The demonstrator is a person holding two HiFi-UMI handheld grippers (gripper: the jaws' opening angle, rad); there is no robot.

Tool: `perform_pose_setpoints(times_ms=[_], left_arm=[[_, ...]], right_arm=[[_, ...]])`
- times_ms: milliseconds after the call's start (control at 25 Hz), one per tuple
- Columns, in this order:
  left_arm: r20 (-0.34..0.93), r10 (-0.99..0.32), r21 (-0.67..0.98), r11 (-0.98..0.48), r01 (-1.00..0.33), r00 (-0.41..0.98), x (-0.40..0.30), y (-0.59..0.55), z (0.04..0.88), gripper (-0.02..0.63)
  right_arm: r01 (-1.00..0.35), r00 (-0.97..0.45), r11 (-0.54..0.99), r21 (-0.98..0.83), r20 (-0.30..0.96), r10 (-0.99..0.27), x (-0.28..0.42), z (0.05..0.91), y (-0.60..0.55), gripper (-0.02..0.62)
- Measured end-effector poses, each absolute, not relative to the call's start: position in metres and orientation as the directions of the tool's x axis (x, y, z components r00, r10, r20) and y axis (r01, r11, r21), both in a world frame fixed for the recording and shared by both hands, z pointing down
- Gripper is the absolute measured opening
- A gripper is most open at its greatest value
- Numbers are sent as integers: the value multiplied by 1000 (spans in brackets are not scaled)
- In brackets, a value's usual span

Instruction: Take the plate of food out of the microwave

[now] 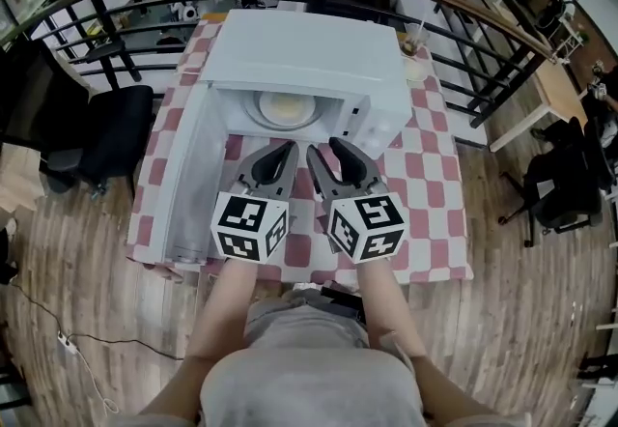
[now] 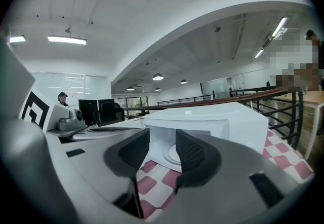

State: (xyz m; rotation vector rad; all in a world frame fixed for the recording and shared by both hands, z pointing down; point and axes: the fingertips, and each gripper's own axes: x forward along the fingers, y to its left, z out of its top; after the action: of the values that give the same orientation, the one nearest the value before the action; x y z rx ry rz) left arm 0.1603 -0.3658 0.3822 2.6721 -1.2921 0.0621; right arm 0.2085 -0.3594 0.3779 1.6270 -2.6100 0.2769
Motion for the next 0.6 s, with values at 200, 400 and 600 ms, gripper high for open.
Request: perform_pose_setpoints(times_ms=[200,400,600], left_arm=[[129,-794,136,-579,-804,594,163,-377,389,3],[143,-806,140,-558,-818,574,162,-383,395,3],[137,-805,139,-561,-816,577,161,-382,395,3]], right_arm=[[-877,-481,470,-102,166,-861,215,385,-371,242],[-859,-509,509,-55,192,-839,215,389,-376,252],[-841,-540,523,-140,174,-823,213,399,-382,252]])
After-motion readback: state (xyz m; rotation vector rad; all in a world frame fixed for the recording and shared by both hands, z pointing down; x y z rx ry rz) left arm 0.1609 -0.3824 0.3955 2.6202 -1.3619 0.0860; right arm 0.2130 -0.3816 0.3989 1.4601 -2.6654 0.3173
